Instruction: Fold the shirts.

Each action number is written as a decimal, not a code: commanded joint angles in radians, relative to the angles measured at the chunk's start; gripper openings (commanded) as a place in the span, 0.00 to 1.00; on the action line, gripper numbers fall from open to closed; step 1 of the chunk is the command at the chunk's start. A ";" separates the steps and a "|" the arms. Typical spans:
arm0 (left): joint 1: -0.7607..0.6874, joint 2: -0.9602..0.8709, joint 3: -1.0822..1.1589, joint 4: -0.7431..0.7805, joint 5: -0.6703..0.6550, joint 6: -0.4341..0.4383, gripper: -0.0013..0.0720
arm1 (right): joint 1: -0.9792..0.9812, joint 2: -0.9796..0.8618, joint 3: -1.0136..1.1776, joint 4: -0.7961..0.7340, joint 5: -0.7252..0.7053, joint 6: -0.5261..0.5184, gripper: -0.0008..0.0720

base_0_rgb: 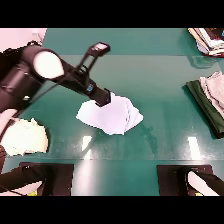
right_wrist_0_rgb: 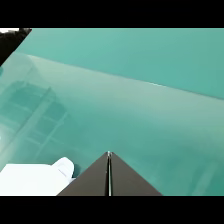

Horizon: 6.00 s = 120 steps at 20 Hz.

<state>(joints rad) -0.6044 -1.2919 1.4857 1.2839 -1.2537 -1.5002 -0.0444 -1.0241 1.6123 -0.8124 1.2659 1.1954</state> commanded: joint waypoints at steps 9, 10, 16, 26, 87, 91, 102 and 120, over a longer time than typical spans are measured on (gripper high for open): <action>0.354 -0.248 -0.017 -0.083 -0.006 0.073 0.86 | 0.001 -0.001 0.001 0.000 0.054 0.001 0.04; 0.363 -0.283 -0.017 -0.095 -0.036 0.097 0.86 | 0.001 -0.001 0.001 -0.001 0.054 0.001 0.04; 0.363 -0.386 -0.034 -0.120 -0.045 0.121 0.86 | 0.001 0.000 -0.071 0.000 0.055 0.004 0.04; 0.363 -0.386 -0.063 -0.167 -0.022 0.188 0.05 | 0.011 -0.002 -0.641 0.000 -0.012 0.039 0.23; 0.267 -0.175 -0.085 -0.153 0.004 0.120 0.79 | 0.116 -0.302 -0.378 -0.208 0.125 0.214 0.03; 0.459 -0.175 0.016 -0.154 -0.019 0.089 0.79 | 0.116 -0.285 -0.377 -0.208 0.124 0.209 0.03; 0.612 -0.175 -0.420 -0.298 0.124 0.042 0.79 | 0.117 -0.277 -0.377 -0.208 0.101 0.209 0.03; 0.660 0.080 -0.057 -0.407 0.221 0.069 0.05 | 0.119 -0.270 -0.042 -0.201 0.158 0.165 0.03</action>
<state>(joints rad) 0.0154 -1.3312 1.2957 0.8581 -1.0252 -1.4338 0.0746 -1.2972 1.4273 -1.0142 1.4006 1.3712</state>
